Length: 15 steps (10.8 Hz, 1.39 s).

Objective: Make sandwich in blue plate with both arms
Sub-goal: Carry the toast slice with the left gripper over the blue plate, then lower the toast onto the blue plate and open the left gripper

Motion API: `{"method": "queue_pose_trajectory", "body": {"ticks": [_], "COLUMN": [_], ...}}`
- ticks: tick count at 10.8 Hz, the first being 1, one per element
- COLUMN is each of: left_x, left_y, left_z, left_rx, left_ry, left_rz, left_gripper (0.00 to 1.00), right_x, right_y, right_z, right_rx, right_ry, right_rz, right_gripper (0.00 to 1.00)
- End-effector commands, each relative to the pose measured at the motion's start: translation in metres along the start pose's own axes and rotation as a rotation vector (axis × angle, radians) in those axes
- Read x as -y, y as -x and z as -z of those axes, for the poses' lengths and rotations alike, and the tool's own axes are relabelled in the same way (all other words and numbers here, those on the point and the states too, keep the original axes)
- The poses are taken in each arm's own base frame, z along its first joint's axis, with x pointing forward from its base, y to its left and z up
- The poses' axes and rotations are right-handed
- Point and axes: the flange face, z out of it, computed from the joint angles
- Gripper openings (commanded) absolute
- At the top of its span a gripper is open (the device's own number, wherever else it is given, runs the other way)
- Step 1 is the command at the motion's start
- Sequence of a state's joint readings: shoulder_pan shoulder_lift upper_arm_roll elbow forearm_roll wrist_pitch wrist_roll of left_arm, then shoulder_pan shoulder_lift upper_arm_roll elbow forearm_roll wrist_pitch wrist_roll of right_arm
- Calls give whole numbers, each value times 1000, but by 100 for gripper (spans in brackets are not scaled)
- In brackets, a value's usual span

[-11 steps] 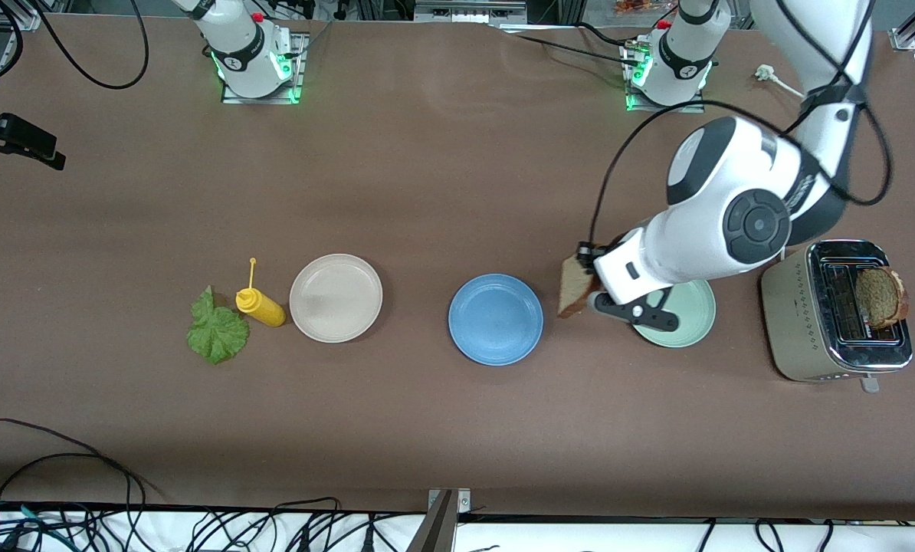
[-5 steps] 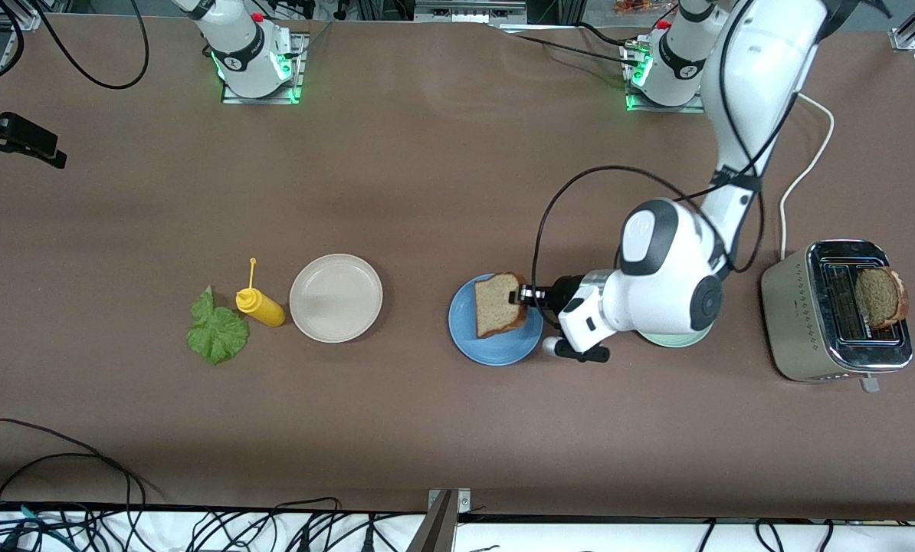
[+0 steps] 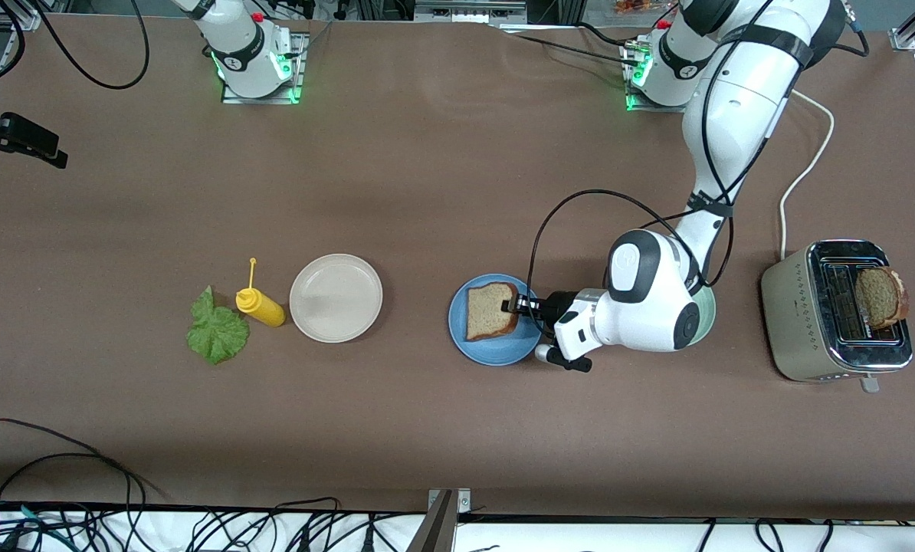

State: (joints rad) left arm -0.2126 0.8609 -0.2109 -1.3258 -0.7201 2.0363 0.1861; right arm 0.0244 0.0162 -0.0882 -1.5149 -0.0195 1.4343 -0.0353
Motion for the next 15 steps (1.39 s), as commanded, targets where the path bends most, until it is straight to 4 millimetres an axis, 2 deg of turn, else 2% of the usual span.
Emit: {"method": "queue_pose_trajectory", "body": {"ticks": [1,3,4,5,7,9,12,14,15], "left_x": [4,1,3,8,19,24,14,20,21], "left_y": [1,2,3,6,7,9,12,16,20], "left_z": [-18,-25,-26,-29,-21,-9,41,78,104], "left_rx": [15,18,20,29,37,49,53,71,72], "left_ry": [30,52,52,50,43,40,-110,-165,-214], "left_rz": [-29,-32,-29,-18,2,4,-80,-89,-104], "left_gripper": [0,0,25,99,100,100,100,100,100], "right_x": [5,3,0,0,3,6,17,29,31], "right_y": [0,-4,-4,-4,-13,-39,-77,-103,-113], "right_z": [2,-4,-6,-7,-20,-42,-81,-116,-131], "right_rx": [8,21,26,29,38,14,-15,-25,-30], "right_ry": [8,-3,-8,-8,-24,-69,-59,-51,-47], "right_rz": [9,6,1,11,52,49,62,77,79], "right_gripper": [100,100,100,100,100,100,100,100,100]}}
